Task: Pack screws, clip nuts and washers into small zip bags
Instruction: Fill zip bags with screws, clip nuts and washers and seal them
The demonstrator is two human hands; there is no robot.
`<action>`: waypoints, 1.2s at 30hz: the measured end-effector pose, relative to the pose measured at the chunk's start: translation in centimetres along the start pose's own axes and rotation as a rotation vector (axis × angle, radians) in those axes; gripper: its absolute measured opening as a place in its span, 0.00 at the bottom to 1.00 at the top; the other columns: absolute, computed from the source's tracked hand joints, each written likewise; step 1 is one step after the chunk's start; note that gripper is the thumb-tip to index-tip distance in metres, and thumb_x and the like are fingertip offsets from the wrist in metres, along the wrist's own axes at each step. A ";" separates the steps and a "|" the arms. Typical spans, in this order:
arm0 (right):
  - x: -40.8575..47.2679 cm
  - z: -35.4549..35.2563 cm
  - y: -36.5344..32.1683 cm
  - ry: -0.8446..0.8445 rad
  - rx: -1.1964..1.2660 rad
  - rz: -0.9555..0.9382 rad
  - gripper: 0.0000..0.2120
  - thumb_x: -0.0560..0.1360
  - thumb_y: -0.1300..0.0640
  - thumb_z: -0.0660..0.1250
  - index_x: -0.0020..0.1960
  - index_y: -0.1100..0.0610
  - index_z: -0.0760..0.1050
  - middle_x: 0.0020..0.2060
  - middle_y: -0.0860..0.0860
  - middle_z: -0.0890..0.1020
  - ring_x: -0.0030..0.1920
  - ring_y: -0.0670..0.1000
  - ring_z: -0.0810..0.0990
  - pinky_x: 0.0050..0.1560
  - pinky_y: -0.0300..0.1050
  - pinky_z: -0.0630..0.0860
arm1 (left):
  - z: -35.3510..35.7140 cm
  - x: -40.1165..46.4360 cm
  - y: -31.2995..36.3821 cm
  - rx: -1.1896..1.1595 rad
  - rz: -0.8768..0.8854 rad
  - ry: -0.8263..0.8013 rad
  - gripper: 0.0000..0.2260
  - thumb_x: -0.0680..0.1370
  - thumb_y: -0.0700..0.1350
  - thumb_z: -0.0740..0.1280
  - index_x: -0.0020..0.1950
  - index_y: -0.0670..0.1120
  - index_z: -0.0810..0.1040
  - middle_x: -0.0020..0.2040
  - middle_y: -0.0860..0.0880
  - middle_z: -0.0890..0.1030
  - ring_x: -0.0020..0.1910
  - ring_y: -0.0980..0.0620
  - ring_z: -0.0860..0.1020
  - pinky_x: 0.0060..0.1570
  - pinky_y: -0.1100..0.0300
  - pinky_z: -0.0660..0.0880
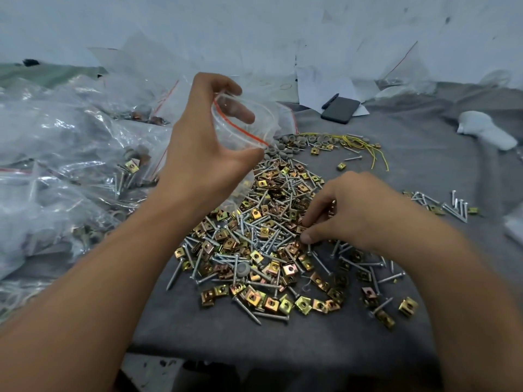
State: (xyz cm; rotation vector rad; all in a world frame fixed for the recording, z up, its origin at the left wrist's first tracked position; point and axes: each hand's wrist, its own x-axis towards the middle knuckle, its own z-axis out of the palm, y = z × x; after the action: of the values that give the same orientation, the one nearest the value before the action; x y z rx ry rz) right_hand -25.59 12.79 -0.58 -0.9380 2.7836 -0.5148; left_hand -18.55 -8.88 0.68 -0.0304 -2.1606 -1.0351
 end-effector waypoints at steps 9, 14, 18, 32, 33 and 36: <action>-0.2 0.6 1.2 0.107 0.160 -0.131 0.06 0.72 0.47 0.78 0.39 0.46 0.85 0.33 0.37 0.83 0.39 0.37 0.80 0.35 0.28 0.72 | -0.2 0.0 0.3 -0.012 -0.021 0.005 0.29 0.71 0.38 0.77 0.68 0.47 0.70 0.54 0.53 0.83 0.57 0.59 0.80 0.52 0.70 0.72; 0.3 1.5 1.6 0.090 0.266 -0.155 0.05 0.73 0.46 0.78 0.41 0.45 0.84 0.39 0.37 0.83 0.41 0.42 0.82 0.38 0.36 0.79 | -0.2 0.0 0.6 -0.020 -0.055 0.024 0.28 0.71 0.38 0.76 0.68 0.48 0.70 0.54 0.53 0.83 0.55 0.57 0.80 0.53 0.57 0.77; 0.5 1.4 1.8 0.076 0.208 -0.179 0.03 0.74 0.49 0.78 0.44 0.42 0.85 0.41 0.38 0.83 0.45 0.39 0.81 0.48 0.42 0.79 | -0.3 -0.1 0.7 -0.024 -0.064 0.023 0.28 0.71 0.38 0.76 0.68 0.47 0.70 0.54 0.53 0.83 0.55 0.55 0.81 0.55 0.49 0.78; 0.8 1.9 1.3 0.085 0.159 -0.176 0.06 0.73 0.51 0.79 0.43 0.43 0.82 0.42 0.41 0.80 0.43 0.41 0.77 0.44 0.40 0.73 | -0.5 0.0 0.5 -0.029 -0.057 0.020 0.28 0.71 0.39 0.77 0.68 0.47 0.71 0.53 0.54 0.83 0.55 0.56 0.81 0.55 0.49 0.77; 0.7 1.8 1.4 0.125 0.242 -0.194 0.06 0.74 0.52 0.78 0.44 0.44 0.81 0.42 0.42 0.81 0.44 0.41 0.78 0.45 0.40 0.74 | -0.5 0.0 0.5 -0.036 -0.052 0.018 0.28 0.71 0.39 0.76 0.68 0.47 0.71 0.54 0.53 0.83 0.55 0.55 0.81 0.55 0.48 0.78; 0.2 1.0 1.2 0.240 0.647 -0.304 0.05 0.76 0.55 0.74 0.50 0.52 0.80 0.41 0.46 0.82 0.41 0.44 0.79 0.42 0.38 0.76 | -0.5 0.1 0.3 -0.055 -0.040 0.006 0.28 0.70 0.40 0.76 0.68 0.48 0.70 0.54 0.54 0.83 0.56 0.57 0.80 0.55 0.53 0.77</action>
State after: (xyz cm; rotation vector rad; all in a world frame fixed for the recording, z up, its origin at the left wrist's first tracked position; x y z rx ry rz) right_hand -26.12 13.31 -1.97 -1.1784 2.3723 -1.5405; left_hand -18.19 -9.08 1.15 -0.0096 -2.1348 -1.1161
